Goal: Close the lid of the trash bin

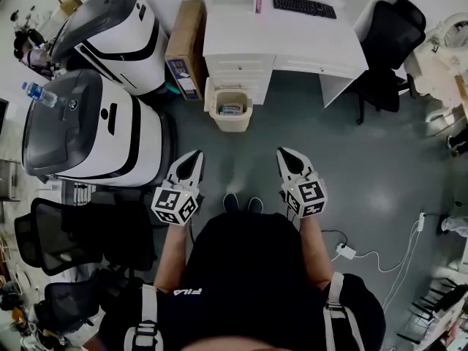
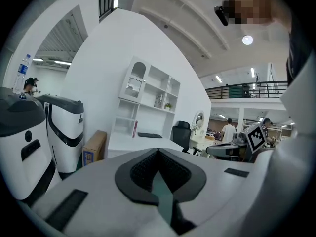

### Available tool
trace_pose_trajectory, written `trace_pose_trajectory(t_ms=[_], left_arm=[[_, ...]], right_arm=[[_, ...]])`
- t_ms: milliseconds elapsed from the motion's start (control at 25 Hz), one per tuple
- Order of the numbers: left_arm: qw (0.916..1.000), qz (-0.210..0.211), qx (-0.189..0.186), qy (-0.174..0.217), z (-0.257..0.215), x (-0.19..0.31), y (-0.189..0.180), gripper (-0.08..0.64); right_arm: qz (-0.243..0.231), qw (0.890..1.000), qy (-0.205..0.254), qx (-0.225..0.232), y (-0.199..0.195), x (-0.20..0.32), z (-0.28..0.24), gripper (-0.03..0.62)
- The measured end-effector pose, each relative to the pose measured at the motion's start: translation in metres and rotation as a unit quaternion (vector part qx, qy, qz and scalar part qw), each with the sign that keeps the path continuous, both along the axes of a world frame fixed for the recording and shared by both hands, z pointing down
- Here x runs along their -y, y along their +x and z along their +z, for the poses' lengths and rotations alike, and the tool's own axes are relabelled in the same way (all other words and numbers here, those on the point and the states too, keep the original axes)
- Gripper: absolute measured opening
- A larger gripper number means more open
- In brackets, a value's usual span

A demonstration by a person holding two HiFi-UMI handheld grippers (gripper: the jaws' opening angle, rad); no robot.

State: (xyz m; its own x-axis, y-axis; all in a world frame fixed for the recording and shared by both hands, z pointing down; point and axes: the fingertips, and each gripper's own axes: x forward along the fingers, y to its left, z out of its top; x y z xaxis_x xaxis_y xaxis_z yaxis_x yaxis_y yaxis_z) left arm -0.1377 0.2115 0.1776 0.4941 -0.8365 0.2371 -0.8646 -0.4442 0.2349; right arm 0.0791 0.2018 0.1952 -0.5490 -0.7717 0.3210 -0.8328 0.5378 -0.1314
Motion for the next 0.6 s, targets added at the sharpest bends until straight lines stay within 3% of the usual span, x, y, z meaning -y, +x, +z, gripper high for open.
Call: trace_pose_trajectory(t_ms=[120,360,400,480,520,600], left_arm=[[0.9999,-0.007,0.008,-0.004,0.002,0.0,0.0,0.002],[0.9994,-0.029,0.021,-0.007,0.004,0.002,0.001,0.005],[0.9993,-0.029,0.023,-0.01,0.005,0.004,0.004,0.033],[0.999,-0.027,0.026,-0.023,0.01,0.005,0.012,0.22],[0.9989,-0.027,0.028,-0.028,0.011,0.004,0.015,0.267],[0.9986,-0.031,0.034,-0.028,0.01,0.003,0.019,0.273]], right_arm=[[-0.023,1.0,-0.009,0.007,-0.005,-0.002,0.005,0.003],[-0.008,1.0,-0.03,0.007,0.008,-0.004,0.013,0.003],[-0.007,0.999,-0.032,0.009,0.012,-0.005,0.014,0.003],[-0.004,0.999,-0.041,0.015,0.021,-0.01,0.018,0.003],[-0.002,0.999,-0.046,0.018,0.026,-0.013,0.02,0.003],[0.003,0.998,-0.051,0.023,0.032,-0.016,0.022,0.003]])
